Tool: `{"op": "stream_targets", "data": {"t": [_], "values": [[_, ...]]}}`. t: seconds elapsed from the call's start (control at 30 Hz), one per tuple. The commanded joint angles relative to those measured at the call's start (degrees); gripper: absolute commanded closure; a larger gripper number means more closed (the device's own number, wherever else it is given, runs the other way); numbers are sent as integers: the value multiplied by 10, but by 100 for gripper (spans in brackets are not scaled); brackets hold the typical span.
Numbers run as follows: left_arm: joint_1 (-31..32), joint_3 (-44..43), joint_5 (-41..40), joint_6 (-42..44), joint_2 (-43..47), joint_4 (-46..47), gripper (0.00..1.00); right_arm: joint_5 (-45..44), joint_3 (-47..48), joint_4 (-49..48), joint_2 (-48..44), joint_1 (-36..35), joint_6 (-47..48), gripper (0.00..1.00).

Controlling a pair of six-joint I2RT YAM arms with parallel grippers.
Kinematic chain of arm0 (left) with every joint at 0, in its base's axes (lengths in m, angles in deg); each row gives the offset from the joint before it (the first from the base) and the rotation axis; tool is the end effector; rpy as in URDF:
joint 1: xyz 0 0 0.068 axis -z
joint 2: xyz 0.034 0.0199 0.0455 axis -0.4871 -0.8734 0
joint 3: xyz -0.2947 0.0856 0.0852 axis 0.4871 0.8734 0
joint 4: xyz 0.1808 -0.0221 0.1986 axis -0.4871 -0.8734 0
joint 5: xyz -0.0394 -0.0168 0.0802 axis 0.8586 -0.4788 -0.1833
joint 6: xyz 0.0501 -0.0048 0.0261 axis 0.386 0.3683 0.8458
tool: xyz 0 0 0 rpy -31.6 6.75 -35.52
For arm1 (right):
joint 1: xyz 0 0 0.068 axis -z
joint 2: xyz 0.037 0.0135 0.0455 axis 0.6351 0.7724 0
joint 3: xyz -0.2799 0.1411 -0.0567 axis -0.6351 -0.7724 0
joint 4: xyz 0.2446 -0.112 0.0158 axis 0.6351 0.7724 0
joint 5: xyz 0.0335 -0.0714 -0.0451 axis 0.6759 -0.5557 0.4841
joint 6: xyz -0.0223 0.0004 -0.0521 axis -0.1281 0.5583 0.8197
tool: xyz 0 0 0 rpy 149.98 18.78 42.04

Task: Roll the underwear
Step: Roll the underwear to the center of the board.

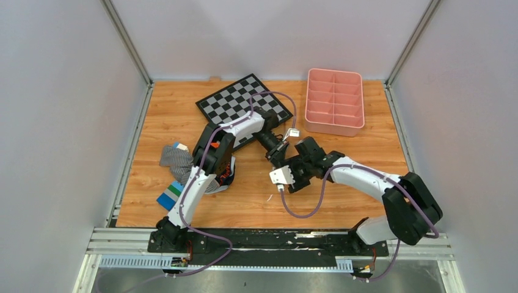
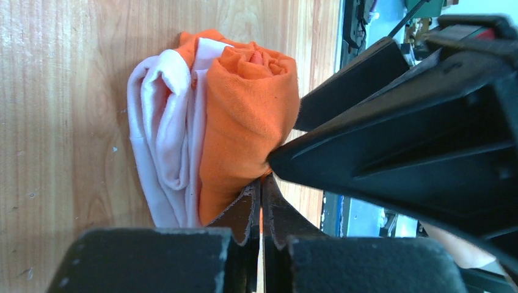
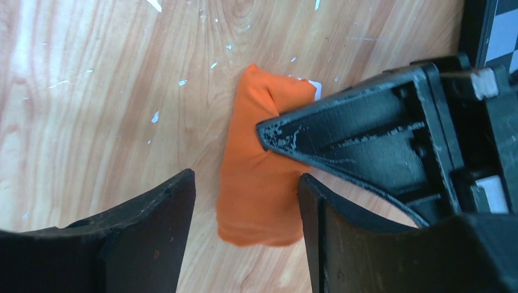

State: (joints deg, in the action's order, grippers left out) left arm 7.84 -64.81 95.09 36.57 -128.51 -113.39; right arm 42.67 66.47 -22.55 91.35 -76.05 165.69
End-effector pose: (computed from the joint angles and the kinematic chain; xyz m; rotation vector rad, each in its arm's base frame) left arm 0.3887 -0.3375 0.1409 -1.2801 -2.1572 1.5648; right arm 0.2018 0.1688 0.2266 -2.2174 1.2928 0.2587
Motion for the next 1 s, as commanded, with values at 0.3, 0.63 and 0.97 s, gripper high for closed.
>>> {"op": "stream_targets", "data": {"t": [0.3,0.63,0.97], "values": [[-5,-35,-72,-6,-32,-6,89,-127,-94,-196,69,-35,49,77],[-100,14,-166,-39,128,42,49,80,129,138,212,56,-53,89],[-176,224,-160,-92,363,180,39,145,262,261,364,128,-127,89]]}}
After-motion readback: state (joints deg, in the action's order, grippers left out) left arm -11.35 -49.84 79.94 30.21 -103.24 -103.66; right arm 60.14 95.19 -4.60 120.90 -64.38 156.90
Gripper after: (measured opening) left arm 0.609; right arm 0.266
